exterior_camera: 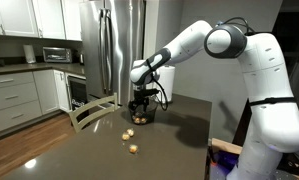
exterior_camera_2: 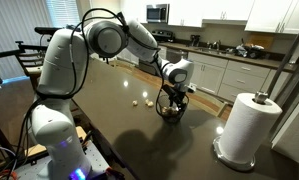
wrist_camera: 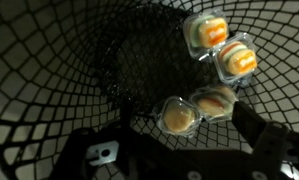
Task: Remove a packet from the basket and put it on the table
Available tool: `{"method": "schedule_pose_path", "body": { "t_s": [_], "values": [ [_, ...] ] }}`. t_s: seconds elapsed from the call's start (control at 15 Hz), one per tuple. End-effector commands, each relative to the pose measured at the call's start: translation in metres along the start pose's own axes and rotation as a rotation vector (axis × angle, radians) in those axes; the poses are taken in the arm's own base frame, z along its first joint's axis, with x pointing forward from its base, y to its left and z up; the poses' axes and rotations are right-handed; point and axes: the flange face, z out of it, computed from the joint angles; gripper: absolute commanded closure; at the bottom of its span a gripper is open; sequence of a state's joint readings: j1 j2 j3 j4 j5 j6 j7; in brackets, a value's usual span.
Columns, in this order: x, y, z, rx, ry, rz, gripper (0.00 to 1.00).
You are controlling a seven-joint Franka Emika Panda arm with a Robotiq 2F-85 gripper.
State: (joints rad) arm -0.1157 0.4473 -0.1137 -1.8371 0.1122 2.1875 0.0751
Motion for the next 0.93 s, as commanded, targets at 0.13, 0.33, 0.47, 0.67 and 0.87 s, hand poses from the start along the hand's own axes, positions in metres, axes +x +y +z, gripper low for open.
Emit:
{"method": "schedule_pose_path", "body": {
  "t_s": [0.13,0.33,0.47,0.67,0.87],
  "values": [
    [0.0033,-0.0004,0.0033,0.004,0.045,-0.016,0.0],
    [0.0046,0.0001,0.0057,0.005,0.054,-0.018,0.26],
    [0.005,0.0008,0.0051,0.007,0.063,-0.016,0.31],
    [0.0053,0.001,0.0037,0.007,0.076,-0.019,0.51],
    [0.0051,0.0013,0.0003,0.01,0.088,-0.02,0.7]
  ]
}}
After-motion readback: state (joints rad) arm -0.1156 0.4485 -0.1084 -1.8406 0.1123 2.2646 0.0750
